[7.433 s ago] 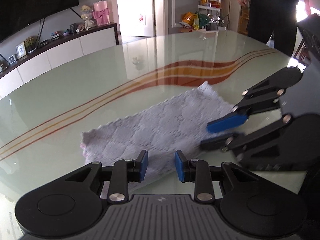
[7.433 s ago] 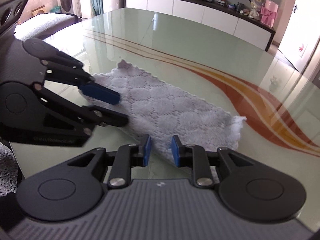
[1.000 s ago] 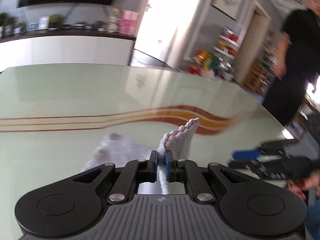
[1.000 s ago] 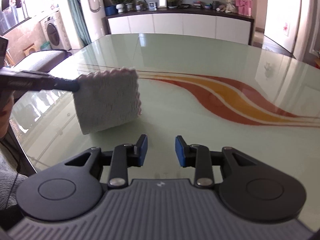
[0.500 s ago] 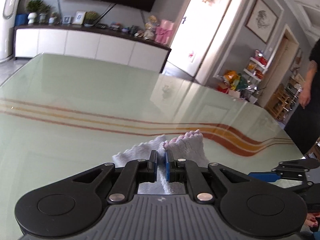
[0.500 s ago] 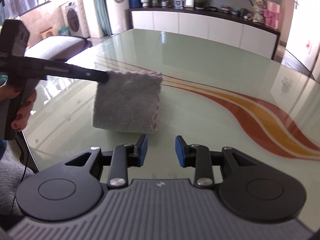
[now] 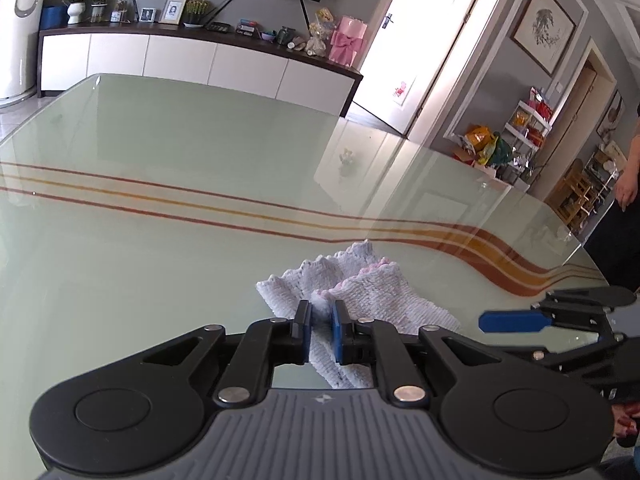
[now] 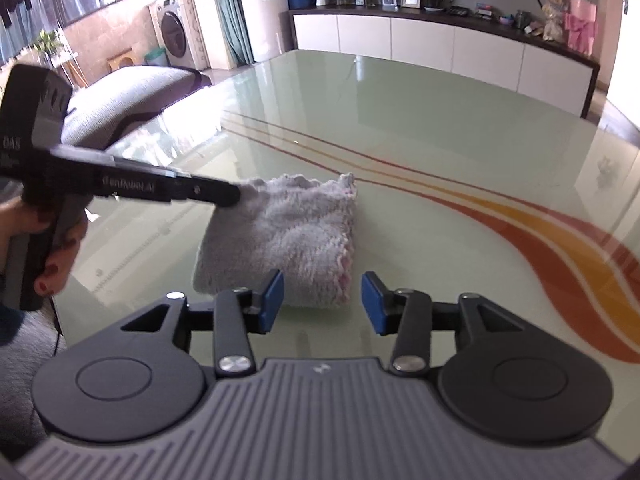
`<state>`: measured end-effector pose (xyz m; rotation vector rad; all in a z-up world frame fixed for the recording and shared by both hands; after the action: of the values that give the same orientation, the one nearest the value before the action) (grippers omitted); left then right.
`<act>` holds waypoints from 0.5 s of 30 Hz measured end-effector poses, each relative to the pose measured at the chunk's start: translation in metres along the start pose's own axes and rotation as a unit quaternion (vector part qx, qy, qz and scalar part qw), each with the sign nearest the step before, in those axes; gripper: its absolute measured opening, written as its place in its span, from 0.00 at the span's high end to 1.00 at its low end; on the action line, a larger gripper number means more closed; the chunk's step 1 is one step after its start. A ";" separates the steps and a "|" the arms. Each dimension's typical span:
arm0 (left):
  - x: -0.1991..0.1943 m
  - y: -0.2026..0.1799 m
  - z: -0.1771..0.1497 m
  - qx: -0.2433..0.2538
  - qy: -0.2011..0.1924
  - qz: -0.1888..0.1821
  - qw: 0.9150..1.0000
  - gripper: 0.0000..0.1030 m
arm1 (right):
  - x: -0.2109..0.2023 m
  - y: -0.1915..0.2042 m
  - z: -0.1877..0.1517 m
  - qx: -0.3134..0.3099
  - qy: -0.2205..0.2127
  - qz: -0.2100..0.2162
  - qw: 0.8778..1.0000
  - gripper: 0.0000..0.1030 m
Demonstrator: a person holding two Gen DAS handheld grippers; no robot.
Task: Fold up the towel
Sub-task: 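Lift the towel end with the left gripper and fold it over while the right gripper pins the towel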
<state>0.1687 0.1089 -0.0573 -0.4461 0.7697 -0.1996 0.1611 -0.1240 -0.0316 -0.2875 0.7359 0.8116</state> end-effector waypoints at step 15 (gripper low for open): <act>-0.015 -0.008 -0.005 0.031 0.001 -0.005 1.000 0.67 | 0.004 0.008 -0.007 0.033 0.050 0.054 0.997 0.87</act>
<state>0.1551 0.1050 -0.0473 -0.3914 0.7619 -0.2315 0.1537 -0.1197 -0.0389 -0.2306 0.8764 0.8787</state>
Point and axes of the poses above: each gripper's, at about its wrist camera, not at the fingertips, and x roughly the way its jaws point, y to its left, z to its top, the point moved 2 cm from there along x, roughly the way its jaws point, and after that the axes turned 10 degrees about -x, right-handed, at the moved point
